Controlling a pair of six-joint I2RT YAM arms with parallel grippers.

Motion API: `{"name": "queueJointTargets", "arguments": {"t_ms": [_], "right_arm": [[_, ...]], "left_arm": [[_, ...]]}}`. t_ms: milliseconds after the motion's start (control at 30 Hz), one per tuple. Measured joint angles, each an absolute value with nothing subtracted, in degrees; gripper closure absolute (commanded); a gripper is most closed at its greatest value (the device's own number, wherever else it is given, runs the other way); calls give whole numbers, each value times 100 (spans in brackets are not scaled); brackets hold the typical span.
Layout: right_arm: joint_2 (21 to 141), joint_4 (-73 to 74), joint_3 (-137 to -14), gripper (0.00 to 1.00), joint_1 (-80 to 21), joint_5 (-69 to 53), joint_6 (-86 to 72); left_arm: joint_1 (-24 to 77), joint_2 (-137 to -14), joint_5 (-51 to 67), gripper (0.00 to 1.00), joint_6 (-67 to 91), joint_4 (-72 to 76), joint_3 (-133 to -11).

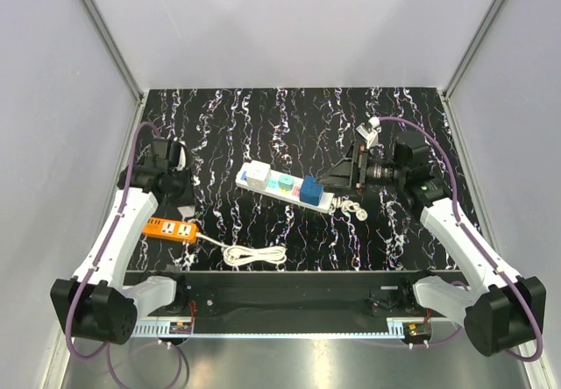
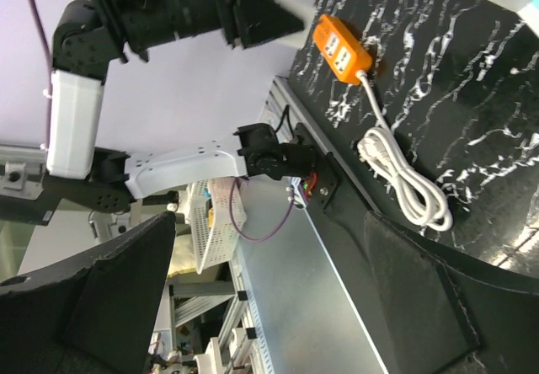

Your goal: Insert the plug

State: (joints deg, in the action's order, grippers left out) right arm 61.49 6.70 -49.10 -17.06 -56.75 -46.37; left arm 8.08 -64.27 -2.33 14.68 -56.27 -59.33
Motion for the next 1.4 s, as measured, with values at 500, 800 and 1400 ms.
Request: {"name": "queueJointTargets", "arguments": {"t_ms": [500,800,1400], "right_arm": [[5927,764,-4869,0,-1706,-5417,-4418],[5695,827,-4753,0,-1706,-5356,-4410],[5732,991,-4755,0,-1706,-5339,-4368]], "left_arm": [[379,-7032,-1135,100,2727,-6049,-6169],[-1286,-6825,-1621,100,4705,-6049,-5496],[-1984,-7251,-2226,100,6442,-6326,-4880]]}}
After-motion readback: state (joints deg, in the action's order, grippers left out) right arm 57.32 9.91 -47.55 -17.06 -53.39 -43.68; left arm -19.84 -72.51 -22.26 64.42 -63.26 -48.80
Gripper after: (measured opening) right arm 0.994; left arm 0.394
